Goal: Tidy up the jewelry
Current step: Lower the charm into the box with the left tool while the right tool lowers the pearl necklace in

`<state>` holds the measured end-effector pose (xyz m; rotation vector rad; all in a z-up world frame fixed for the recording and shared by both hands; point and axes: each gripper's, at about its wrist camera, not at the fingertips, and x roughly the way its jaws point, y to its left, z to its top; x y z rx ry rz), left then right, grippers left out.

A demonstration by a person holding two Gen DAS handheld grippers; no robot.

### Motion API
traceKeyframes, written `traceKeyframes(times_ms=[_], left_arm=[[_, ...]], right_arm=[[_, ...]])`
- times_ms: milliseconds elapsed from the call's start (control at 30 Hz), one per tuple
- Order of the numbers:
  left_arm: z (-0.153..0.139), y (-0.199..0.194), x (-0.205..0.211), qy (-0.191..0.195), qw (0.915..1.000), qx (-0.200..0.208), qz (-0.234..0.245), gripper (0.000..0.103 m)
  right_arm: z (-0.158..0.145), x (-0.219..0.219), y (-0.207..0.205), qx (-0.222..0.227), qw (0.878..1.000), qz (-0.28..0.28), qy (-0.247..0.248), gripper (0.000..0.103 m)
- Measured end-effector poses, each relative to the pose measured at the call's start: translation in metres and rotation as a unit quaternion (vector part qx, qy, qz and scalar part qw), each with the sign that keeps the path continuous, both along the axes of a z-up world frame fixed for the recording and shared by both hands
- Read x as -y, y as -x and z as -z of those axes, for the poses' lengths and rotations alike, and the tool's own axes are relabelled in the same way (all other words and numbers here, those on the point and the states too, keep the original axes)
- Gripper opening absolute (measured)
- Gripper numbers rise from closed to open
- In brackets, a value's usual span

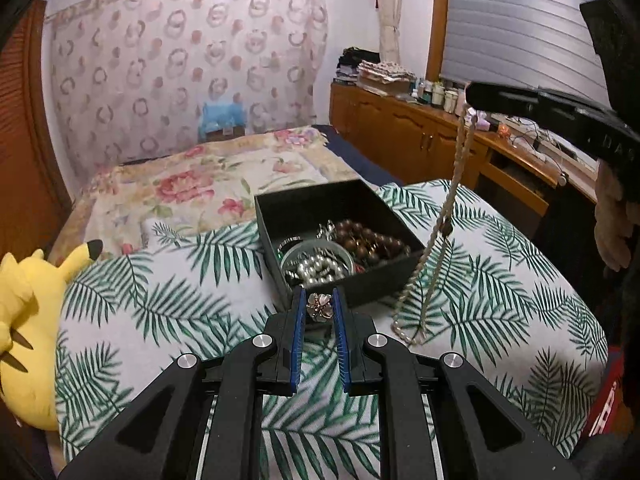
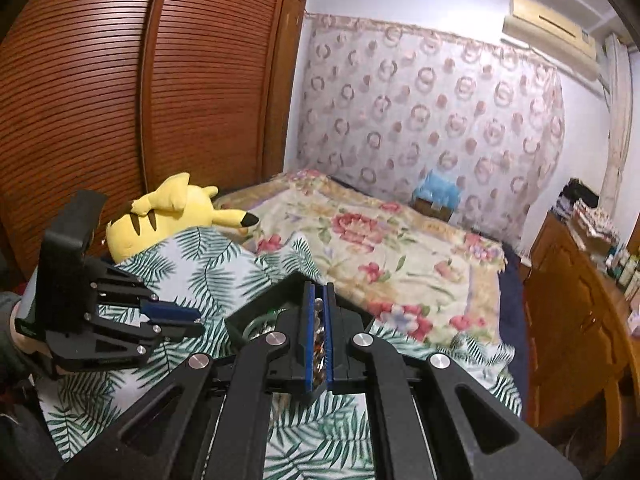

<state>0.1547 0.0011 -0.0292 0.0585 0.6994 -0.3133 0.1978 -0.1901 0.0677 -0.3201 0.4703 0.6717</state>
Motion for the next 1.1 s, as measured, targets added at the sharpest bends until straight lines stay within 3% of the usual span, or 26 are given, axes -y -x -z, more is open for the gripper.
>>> traceKeyframes(times_ms=[467, 633, 767, 1000, 1100], left_arm=[[-0.011, -0.031, -0.002, -0.002, 0.9999, 0.013, -0.007, 0.013], [-0.011, -0.043, 0.0, -0.001, 0.9998, 0.014, -0.01, 0.013], [-0.01, -0.052, 0.002, -0.002, 0.9999, 0.013, -0.011, 0.013], [0.002, -0.08, 0.005, 0.0, 0.9999, -0.007, -0.014, 0.013], [0.007, -0.089, 0.006, 0.004, 0.9997, -0.017, -0.016, 0.013]], right_arm=[[-0.064, -0.011, -0.034, 0.056, 0.998, 0.007, -0.023, 0.005], [-0.073, -0.011, -0.05, 0.06, 0.998, 0.013, -0.029, 0.005], [-0.056, -0.015, -0.063, 0.037, 0.999, 0.014, -0.022, 0.005], [0.009, -0.015, -0.088, -0.056, 0.998, 0.019, -0.03, 0.005], [0.029, -0.013, -0.089, -0.072, 0.997, 0.025, -0.033, 0.005]])
